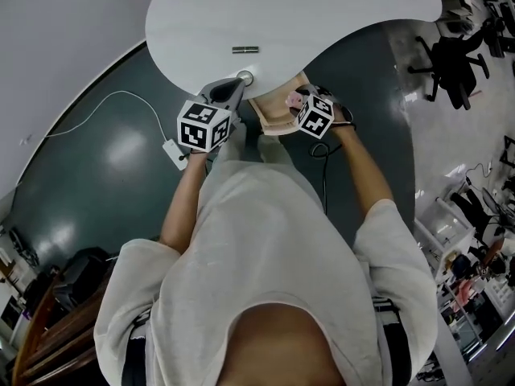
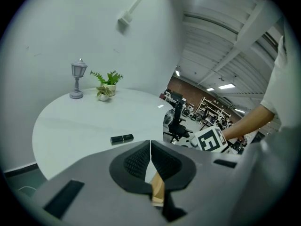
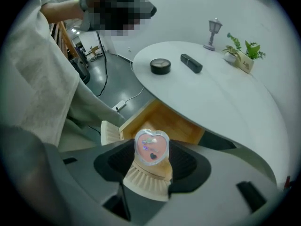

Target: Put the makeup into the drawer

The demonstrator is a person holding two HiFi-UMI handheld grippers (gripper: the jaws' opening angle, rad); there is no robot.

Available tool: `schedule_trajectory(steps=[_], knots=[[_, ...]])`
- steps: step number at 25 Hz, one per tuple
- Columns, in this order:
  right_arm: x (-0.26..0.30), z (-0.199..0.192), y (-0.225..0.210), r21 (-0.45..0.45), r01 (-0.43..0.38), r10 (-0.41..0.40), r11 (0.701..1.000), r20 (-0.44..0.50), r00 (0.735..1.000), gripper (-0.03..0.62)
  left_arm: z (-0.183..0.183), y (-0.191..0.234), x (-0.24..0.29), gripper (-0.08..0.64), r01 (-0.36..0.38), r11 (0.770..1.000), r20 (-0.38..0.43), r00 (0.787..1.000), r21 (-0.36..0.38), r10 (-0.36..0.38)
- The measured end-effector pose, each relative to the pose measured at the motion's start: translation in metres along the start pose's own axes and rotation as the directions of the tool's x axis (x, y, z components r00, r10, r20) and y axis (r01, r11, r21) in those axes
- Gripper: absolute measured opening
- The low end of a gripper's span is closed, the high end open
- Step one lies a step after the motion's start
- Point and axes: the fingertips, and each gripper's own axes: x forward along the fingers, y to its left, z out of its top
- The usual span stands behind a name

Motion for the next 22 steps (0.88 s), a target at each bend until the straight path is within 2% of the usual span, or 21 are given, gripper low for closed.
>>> schedule_trajectory(steps=[5,13,22], knots=[[0.038,0.002,0.010,-0.122,-0.060,0.054,0.991,-0.052,0.997,0.225,-0.013,0.015,-0.006,0.014,-0.048,0.998,0.010,0.999,-0.046,0.048],[0.090,0.002,0.025,-0.285,-0.115,0.086,0.951,-0.112,0.990,0.227,-0.028,0.024,-0.026,0.014,-0.113,0.989,0.041,0.992,-0.091,0.117],[0.150,-0.010,0.017,-0.356,-0.143,0.081,0.923,-0.183,0.980,0.226,-0.043,0.043,-0.026,0.014,-0.160,0.980,0.051,0.985,-0.120,0.167]])
